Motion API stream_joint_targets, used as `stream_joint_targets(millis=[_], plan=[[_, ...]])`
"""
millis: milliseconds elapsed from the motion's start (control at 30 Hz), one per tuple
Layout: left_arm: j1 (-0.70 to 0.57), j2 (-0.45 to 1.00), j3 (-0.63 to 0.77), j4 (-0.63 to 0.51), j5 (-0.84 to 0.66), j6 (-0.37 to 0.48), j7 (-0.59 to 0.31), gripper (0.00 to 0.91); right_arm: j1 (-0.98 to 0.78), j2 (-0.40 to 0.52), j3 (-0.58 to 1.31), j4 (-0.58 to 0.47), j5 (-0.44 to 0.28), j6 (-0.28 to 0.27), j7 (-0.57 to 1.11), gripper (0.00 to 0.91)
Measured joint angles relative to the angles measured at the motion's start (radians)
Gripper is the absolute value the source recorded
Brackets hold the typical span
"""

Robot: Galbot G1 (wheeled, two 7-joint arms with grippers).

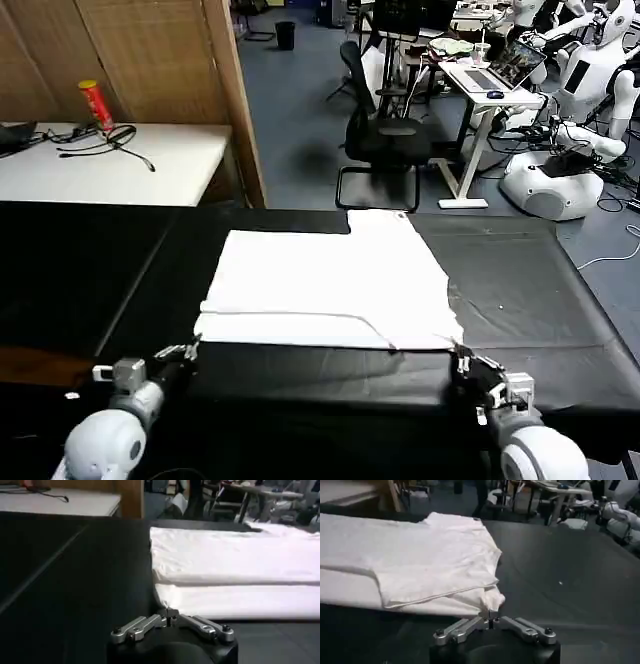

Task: Fold and organize the clothes.

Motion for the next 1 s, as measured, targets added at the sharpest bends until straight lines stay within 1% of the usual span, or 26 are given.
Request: stream_joint_targets(millis=[133, 267, 333, 367, 400, 567, 733, 800, 900, 1000], plan=[[0.068, -0.003, -0.012, -0.066, 0.022, 0.017, -0.016, 0.000, -0.042, 0.012, 0.001, 0.054, -0.009, -0.036, 0.013, 0.010], [0.136, -0.004, -0.032, -0.117, 0.038, 0.020, -0.017, 0.000, -0.069, 0.025, -0.002, 0.071, -0.031, -0.042, 0.018, 0.010], [0.165, -0.004, -0.042, -0.130, 0.039, 0.018, -0.017, 0.000, -0.079, 0.031, -0.002, 0.078, -0.035, -0.057, 0.018, 0.020], [0.177, -0.005, -0.046, -0.134, 0.039, 0.018, -0.018, 0.341, -0.085, 0.032, -0.002, 0.084, -0.037, -0.067, 0.015, 0.098], [0.188, -0.007, -0.050, -0.138, 0.038, 0.018, -0.022, 0.878, -0.092, 0.032, -0.001, 0.091, -0.039, -0.067, 0.011, 0.878], [0.234, -0.015, -0.069, -0.170, 0.040, 0.052, -0.028, 0.878, -0.124, 0.030, 0.009, 0.130, -0.049, -0.067, 0.004, 0.878], [0.249, -0.024, -0.091, -0.214, 0.112, 0.132, -0.026, 0.878, -0.151, 0.032, 0.021, 0.177, -0.044, -0.067, 0.003, 0.878], [0.243, -0.023, -0.102, -0.230, 0.126, 0.146, -0.025, 0.878, -0.145, 0.030, 0.029, 0.190, -0.016, -0.067, 0.001, 0.878], [0.228, -0.019, -0.122, -0.247, 0.116, 0.127, -0.021, 0.878, -0.102, 0.019, 0.044, 0.189, 0.044, -0.067, -0.006, 0.878], [0.181, -0.007, -0.137, -0.243, 0.058, 0.100, -0.024, 0.878, -0.009, -0.004, 0.037, 0.146, 0.073, 0.005, -0.038, 0.878]])
